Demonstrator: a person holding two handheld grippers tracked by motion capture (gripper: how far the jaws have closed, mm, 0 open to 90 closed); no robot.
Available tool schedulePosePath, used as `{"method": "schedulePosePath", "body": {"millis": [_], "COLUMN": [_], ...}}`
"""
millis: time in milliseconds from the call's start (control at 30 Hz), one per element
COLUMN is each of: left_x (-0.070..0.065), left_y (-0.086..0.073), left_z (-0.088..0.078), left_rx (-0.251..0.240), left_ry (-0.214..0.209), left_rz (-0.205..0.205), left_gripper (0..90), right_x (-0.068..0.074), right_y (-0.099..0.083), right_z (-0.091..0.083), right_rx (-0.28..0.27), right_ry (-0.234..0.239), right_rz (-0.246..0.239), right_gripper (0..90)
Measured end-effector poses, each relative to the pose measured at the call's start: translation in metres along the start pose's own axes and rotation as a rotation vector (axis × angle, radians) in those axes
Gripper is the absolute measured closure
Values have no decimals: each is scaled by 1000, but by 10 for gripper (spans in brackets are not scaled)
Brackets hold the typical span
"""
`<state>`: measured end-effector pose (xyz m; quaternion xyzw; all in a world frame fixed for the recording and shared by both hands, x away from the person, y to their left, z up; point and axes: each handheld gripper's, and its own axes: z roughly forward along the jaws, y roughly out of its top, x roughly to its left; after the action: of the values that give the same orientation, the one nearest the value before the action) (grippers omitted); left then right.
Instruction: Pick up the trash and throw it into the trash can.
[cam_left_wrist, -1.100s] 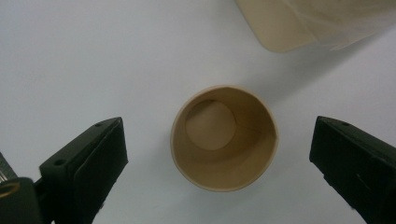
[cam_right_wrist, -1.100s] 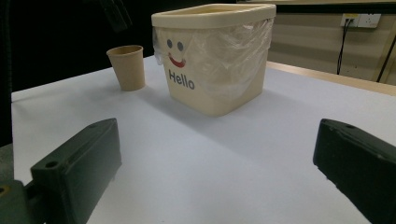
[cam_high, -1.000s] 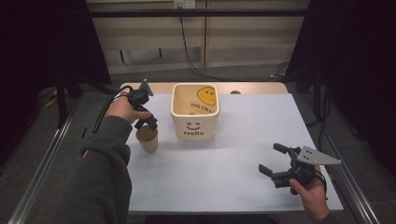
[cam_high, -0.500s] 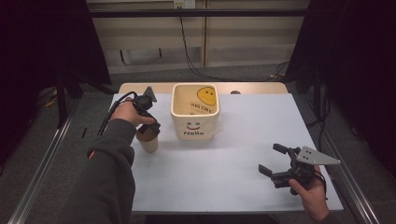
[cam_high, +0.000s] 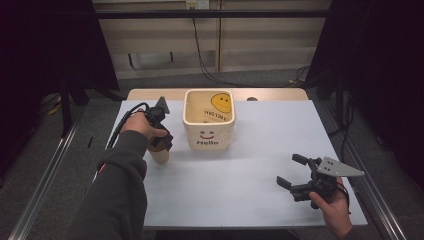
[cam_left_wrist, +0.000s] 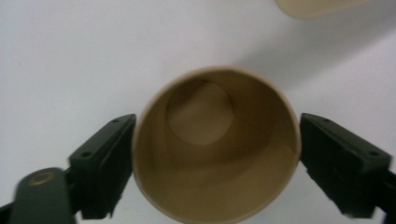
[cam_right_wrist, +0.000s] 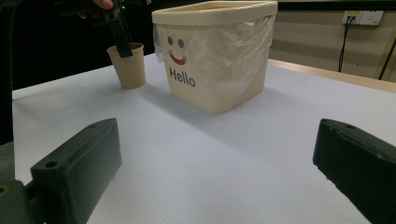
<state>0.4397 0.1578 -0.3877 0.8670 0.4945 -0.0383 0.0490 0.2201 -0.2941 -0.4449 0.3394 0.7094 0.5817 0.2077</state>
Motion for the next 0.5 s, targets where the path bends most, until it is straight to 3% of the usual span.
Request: {"method": "schedulePosePath", "body": {"millis": [167, 267, 300, 467, 500], "left_x": [0, 1, 3, 5, 6], "left_y": [-1, -3, -4, -9, -9], "left_z": [-4, -10, -13, -26, -29], "left_rx": [4, -25, -21, -58, -48], "left_ry": [-16, -11, -1, -19, -15], "left_rz": [-13, -33, -18, -49, -34], "left_gripper": [189, 190, 190, 193, 193], "right_x": [0, 0, 0, 0, 0], "right_y": [0, 0, 0, 0, 0], "right_z": [0, 0, 0, 1, 1], "right_rx": [-1, -1, -1, -1, -1], "right_ry": [-1, -1, 0, -1, -1], "right_rz": [2, 0, 1, 1, 1], "right_gripper": [5, 5, 5, 5, 5]}}
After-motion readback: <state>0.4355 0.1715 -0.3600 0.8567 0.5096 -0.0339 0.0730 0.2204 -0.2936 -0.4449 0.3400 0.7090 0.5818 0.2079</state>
